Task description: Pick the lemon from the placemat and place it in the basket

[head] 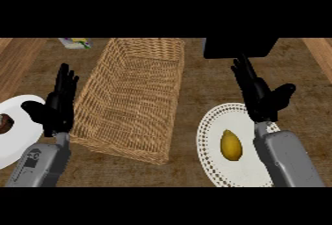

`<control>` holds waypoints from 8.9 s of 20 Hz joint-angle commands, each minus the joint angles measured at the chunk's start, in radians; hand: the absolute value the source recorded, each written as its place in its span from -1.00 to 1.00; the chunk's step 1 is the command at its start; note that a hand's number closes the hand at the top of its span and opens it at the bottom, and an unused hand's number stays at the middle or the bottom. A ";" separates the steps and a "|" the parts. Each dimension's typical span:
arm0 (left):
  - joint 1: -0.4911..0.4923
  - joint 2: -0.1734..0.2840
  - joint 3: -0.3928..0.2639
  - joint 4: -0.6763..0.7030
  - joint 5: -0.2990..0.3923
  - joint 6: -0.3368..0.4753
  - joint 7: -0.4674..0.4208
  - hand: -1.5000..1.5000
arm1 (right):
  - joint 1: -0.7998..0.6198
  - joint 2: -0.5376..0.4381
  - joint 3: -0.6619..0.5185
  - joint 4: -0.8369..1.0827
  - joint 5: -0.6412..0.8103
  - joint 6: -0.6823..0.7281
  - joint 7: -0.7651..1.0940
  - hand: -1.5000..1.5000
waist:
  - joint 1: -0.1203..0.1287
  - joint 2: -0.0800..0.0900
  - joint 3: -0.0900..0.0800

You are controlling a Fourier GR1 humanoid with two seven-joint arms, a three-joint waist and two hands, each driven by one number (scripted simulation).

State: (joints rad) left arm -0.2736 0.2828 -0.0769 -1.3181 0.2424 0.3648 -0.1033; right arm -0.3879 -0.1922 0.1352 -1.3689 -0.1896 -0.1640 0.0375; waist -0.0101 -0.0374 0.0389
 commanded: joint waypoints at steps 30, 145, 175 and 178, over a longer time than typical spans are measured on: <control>0.042 0.237 -0.093 -0.158 -0.136 -0.201 0.063 0.00 | -0.425 -0.379 0.596 -0.173 0.322 0.341 0.720 -1.00 | 0.002 0.016 -0.048; 0.052 0.016 0.210 -0.224 -0.378 -0.491 0.098 0.00 | -0.418 -0.024 -0.176 -0.064 0.848 0.204 0.235 1.00 | 0.004 0.031 -0.040; -0.013 -0.016 0.195 -0.176 -0.401 -0.500 0.107 0.00 | -1.129 0.192 -0.056 0.553 0.621 0.329 0.684 1.00 | 0.033 0.042 -0.040; 0.048 -0.037 0.182 -0.217 -0.405 -0.490 0.077 0.00 | -1.168 0.192 0.032 0.598 0.681 0.378 0.752 1.00 | 0.039 0.040 -0.041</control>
State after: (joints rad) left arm -0.2468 0.2637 0.1143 -1.5188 -0.1568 -0.1364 -0.0155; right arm -1.5123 -0.0014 0.1139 -0.8514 0.4578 0.1769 0.7500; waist 0.0264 0.0032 -0.0015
